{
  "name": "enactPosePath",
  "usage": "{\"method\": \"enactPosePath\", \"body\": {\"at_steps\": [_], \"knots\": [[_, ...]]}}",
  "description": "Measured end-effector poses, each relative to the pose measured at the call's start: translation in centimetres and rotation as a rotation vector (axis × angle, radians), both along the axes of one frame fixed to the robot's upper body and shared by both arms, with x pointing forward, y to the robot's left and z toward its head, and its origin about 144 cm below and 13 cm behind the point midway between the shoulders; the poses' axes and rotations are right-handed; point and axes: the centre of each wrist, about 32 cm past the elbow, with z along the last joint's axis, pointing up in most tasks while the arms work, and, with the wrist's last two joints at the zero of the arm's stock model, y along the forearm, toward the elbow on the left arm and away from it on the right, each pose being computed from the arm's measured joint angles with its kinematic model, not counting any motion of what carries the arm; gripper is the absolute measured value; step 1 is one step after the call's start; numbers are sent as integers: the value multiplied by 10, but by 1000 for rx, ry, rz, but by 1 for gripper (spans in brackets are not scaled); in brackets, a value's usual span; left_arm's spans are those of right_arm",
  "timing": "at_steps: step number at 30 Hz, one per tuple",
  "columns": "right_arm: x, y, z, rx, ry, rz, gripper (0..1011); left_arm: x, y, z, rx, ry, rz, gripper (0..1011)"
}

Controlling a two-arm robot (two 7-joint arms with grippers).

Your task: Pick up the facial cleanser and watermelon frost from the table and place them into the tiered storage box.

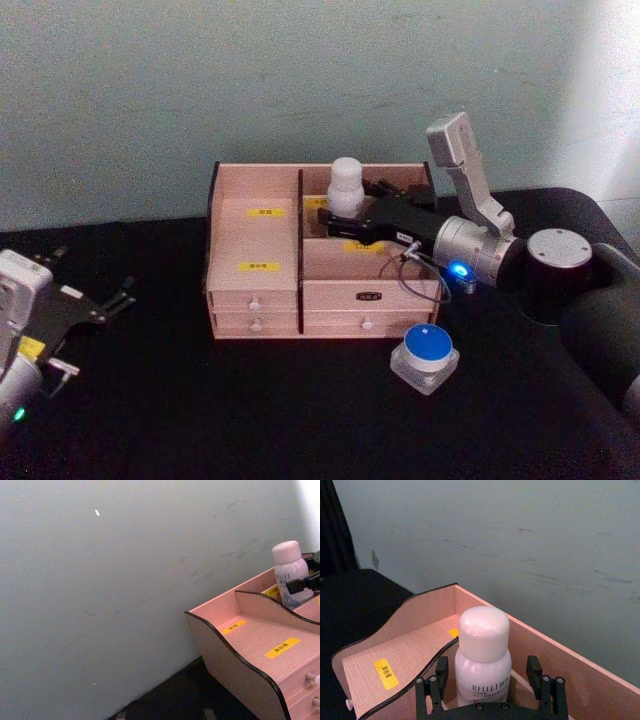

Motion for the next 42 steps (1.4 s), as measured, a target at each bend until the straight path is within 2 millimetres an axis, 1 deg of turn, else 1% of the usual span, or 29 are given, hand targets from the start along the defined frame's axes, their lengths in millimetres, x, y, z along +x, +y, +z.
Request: {"method": "enactPosePath", "body": {"at_steps": [6, 11, 21, 27, 32, 33, 36, 37, 40, 42], "knots": [[0, 0, 0, 0, -1, 0, 1000, 0, 0, 0, 0, 0, 0, 1001], [-4, -1, 3, 7, -29, -3, 1000, 0, 0, 0, 0, 0, 0, 1001], [-17, -9, 16, 51, -92, -16, 1000, 0, 0, 0, 0, 0, 0, 1002], [-30, -18, 22, 71, -118, -12, 1000, 0, 0, 0, 0, 0, 0, 1001], [-46, -27, 25, 72, -134, 2, 1000, 0, 0, 0, 0, 0, 0, 1001], [-53, -31, 25, 70, -137, 8, 1000, 0, 0, 0, 0, 0, 0, 1001], [-62, -36, 26, 67, -138, 17, 1000, 0, 0, 0, 0, 0, 0, 1001], [-69, -40, 26, 62, -138, 22, 1000, 0, 0, 0, 0, 0, 0, 1001], [-80, -46, 27, 57, -133, 28, 1000, 0, 0, 0, 0, 0, 0, 1001], [-90, -51, 26, 49, -125, 33, 1000, 0, 0, 0, 0, 0, 0, 1001]]}}
